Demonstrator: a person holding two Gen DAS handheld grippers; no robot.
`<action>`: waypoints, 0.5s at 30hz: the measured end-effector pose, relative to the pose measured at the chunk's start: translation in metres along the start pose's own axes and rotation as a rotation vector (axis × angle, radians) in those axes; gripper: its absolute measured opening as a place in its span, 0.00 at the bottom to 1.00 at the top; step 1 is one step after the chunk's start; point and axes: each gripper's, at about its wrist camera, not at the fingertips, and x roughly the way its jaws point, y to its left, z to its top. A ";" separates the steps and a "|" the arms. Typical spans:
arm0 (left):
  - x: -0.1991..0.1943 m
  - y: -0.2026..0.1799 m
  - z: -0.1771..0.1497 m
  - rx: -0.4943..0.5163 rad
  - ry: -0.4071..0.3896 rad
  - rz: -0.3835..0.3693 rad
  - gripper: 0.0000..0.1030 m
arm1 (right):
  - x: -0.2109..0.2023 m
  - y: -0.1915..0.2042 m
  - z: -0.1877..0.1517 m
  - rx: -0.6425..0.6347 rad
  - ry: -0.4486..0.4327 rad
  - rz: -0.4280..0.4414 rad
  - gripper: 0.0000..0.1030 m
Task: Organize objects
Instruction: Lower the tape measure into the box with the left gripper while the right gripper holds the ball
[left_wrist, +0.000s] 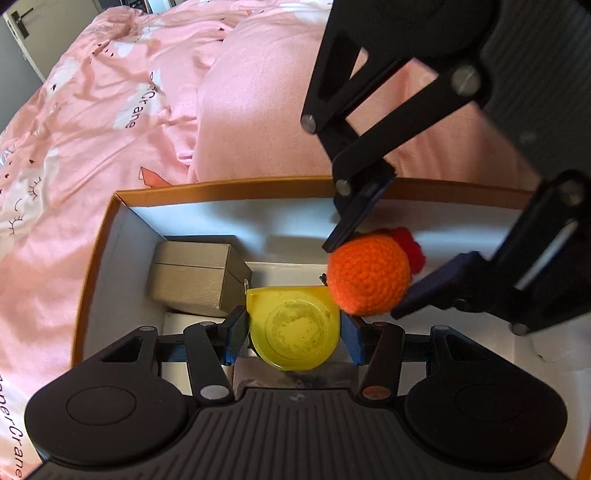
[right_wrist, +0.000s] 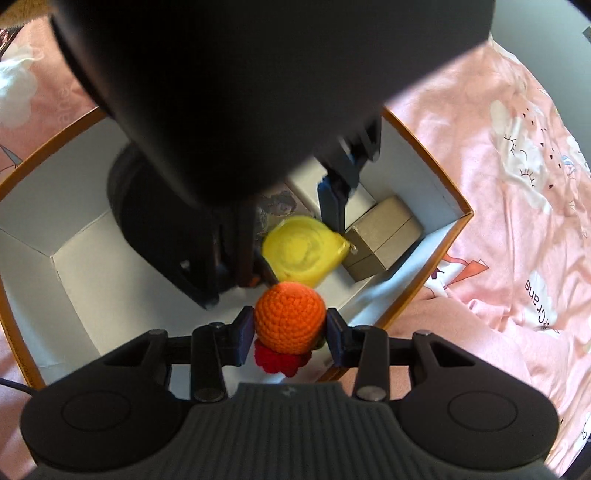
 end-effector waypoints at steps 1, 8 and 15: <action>0.003 -0.001 0.000 0.004 0.000 0.001 0.59 | -0.001 -0.001 0.000 0.004 -0.002 0.007 0.41; 0.019 -0.005 -0.003 -0.006 0.009 0.022 0.60 | -0.001 0.002 0.002 0.004 -0.005 0.016 0.41; 0.020 -0.010 -0.005 0.020 0.015 0.084 0.63 | 0.000 0.005 0.006 0.001 -0.004 0.009 0.42</action>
